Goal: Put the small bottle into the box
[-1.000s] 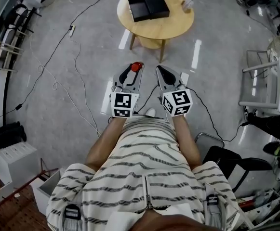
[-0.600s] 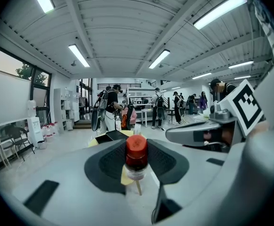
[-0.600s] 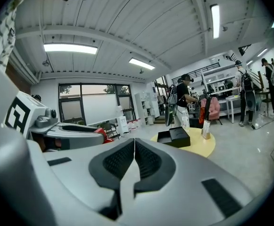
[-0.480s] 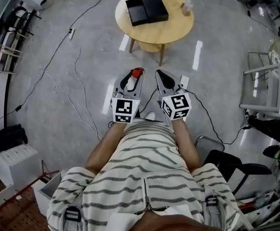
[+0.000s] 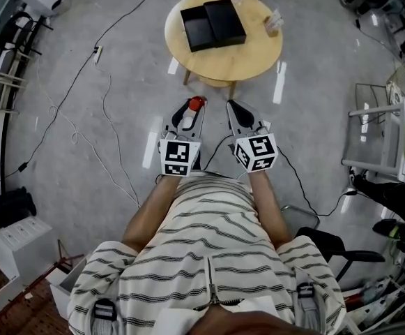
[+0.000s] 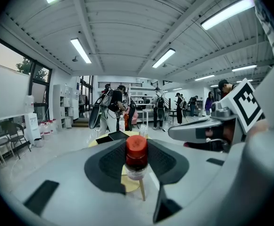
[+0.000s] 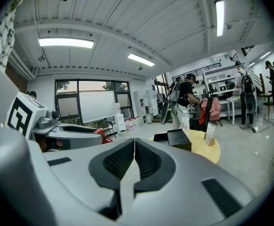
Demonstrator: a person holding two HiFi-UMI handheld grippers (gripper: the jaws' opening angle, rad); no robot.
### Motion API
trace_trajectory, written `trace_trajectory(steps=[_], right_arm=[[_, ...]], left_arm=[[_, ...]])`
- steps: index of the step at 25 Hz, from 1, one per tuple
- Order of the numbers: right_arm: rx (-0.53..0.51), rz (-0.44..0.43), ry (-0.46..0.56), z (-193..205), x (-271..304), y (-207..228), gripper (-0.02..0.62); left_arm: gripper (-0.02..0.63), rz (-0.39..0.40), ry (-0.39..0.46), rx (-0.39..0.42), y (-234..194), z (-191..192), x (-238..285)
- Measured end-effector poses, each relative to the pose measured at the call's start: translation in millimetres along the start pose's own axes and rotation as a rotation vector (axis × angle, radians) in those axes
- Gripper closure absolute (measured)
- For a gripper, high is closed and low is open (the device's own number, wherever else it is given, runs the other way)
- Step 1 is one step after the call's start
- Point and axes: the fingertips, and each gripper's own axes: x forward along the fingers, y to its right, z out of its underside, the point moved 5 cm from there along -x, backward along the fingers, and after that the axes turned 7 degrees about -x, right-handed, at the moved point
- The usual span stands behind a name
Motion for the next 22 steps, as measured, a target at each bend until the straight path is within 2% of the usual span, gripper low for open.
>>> trace_trajectory(steps=[7, 22], right_arm=[[0.007, 0.005, -0.006, -20.1, 65.0, 17.9, 0.575], [-0.004, 0.079, -0.030, -65.4, 176.6, 45.0, 0.575]], left_arm=[[0.460, 0.013, -0.016, 0.000, -48.8, -21.8, 46.2], [0.460, 0.090, -0.023, -0.003, -143.6, -63.4, 127.0]])
